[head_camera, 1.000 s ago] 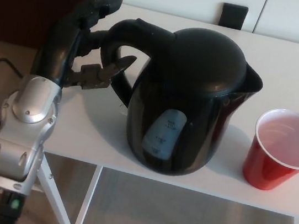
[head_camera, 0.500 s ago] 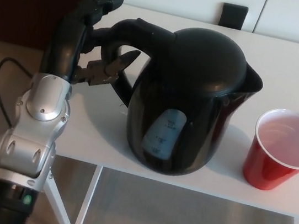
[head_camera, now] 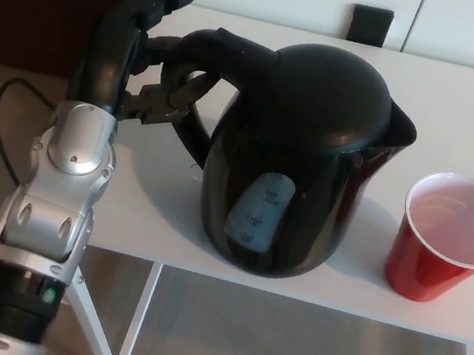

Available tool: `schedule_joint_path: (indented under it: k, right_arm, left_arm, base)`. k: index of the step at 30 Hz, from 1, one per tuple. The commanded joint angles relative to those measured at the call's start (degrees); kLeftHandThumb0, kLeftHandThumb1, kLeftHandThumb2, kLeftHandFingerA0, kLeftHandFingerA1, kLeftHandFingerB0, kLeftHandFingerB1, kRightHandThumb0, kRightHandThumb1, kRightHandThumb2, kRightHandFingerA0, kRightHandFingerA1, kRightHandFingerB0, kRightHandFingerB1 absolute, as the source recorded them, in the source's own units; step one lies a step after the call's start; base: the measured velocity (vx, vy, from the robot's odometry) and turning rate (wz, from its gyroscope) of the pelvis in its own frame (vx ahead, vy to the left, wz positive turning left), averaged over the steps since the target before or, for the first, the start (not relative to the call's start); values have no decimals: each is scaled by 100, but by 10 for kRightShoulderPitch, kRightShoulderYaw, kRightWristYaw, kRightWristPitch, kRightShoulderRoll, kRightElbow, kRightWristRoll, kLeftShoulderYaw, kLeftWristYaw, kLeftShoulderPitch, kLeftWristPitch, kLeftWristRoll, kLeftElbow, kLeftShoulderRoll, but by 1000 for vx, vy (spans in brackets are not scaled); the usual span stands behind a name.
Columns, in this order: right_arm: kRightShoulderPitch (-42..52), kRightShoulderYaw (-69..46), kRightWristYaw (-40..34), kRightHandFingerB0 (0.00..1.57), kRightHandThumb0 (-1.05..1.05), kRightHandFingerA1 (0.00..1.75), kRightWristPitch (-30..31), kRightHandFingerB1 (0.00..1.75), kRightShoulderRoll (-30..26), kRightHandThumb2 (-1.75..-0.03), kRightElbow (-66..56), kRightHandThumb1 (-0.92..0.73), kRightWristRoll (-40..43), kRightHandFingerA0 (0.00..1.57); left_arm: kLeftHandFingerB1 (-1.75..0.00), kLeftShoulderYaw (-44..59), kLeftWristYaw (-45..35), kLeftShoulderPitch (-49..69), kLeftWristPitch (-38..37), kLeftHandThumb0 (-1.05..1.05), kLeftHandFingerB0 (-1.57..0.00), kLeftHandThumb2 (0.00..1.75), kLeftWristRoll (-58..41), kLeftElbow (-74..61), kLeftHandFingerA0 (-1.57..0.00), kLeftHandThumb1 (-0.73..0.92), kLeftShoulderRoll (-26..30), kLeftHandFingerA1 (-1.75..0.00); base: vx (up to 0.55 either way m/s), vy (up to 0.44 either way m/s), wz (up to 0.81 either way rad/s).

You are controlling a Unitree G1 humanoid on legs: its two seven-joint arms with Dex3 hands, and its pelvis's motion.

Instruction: The robot walk towards a table in front and uses its left hand to pick up the pot from the base and pour water to the cup on the right hand side

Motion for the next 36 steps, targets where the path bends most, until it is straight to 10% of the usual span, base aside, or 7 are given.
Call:
schedule_joint_path:
  k: [1, 21, 22, 28, 31, 35, 36]
  right_arm:
    - [-8, -5, -10, 15, -21, 56, 12, 39, 2, -59, -10, -68, 10, 44]
    - [-34, -13, -20, 9, -18, 65, 22, 51, 3, -92, -3, -47, 16, 39]
    - [-36, -11, -18, 17, -23, 56, 22, 39, 2, -59, -5, -65, 14, 46]
    - [-40, -13, -24, 19, -22, 56, 27, 40, 2, -59, -10, -65, 15, 47]
    - [-44, -6, -19, 9, -20, 64, 22, 51, -2, -92, -18, -47, 10, 39]
    - [-46, -5, -22, 15, -19, 65, 24, 54, -2, -93, -21, -46, 9, 41]
    - [-49, -6, -20, 8, -20, 61, 23, 50, -3, -93, -17, -48, 10, 33]
  left_arm:
    - [-35, 2, -1, -15, 10, -26, -39, 55, 11, 10, -56, 49, 13, -44]
    - [-35, -18, -140, -96, -17, -43, -39, 55, -21, 142, -40, 47, 49, -37]
    - [-40, -24, -146, -101, -17, -51, -32, 65, -17, 154, -35, 40, 51, -43]
    - [-39, -31, -151, -111, -34, -51, -31, 65, -15, 179, -33, 40, 53, -42]
    - [-39, -43, -171, -121, -43, -55, -29, 66, -14, 198, -32, 39, 53, -42]
    - [-32, -46, -177, -124, -47, -48, -33, 54, -16, 206, -35, 43, 49, -35]
    - [-49, -54, -172, -127, -48, -37, -69, 56, -6, 214, -68, 48, 49, -51]
  base:
    - [0, 0, 0]
    - [0, 0, 0]
    - [0, 0, 0]
    - [0, 0, 0]
    - [0, 0, 0]
    - [0, 0, 0]
    - [0, 0, 0]
